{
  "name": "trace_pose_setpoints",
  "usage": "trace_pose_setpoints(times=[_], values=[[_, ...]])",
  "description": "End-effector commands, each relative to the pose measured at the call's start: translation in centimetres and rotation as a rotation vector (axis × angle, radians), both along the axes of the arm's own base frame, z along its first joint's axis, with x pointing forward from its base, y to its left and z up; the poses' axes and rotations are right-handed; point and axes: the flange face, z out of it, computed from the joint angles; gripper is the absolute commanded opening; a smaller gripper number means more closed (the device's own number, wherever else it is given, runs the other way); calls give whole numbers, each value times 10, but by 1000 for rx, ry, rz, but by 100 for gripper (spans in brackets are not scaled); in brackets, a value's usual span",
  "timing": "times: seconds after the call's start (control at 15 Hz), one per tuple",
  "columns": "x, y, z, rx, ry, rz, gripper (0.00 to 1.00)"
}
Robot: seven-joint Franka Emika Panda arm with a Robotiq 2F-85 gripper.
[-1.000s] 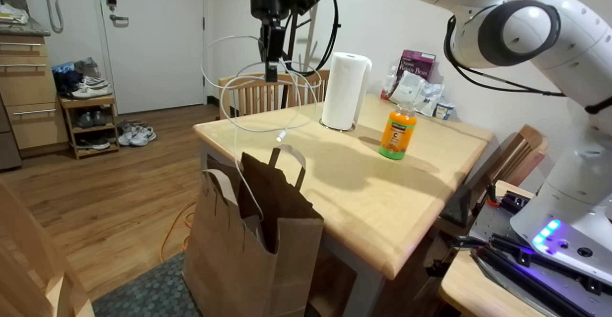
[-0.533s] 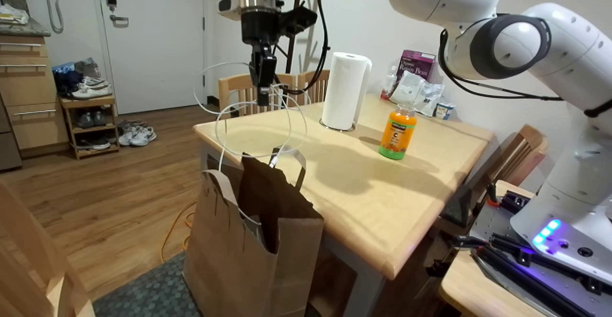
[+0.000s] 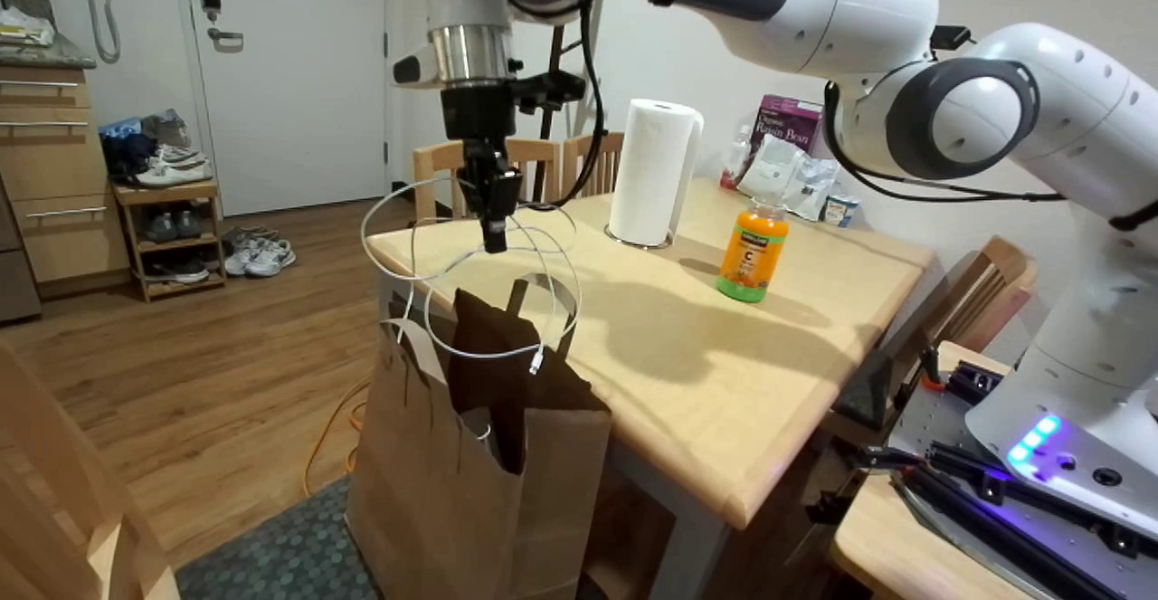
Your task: Put the cable in the paper bag
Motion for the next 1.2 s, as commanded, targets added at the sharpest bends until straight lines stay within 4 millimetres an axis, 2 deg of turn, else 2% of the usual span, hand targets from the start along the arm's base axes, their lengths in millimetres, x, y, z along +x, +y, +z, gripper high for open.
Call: trace_pose_setpoints(times=[0.0, 0.33, 0.6, 0.73, 0.93, 1.13], values=[[1, 7, -29, -34, -45, 51, 2], [-5, 16, -75, -79, -50, 106, 2], [-2, 6, -103, -171, -60, 62, 2], [1, 0, -98, -231, -101, 66, 2], [8, -4, -67, -314, -207, 48, 2], [6, 2, -43, -346, -280, 40, 2]])
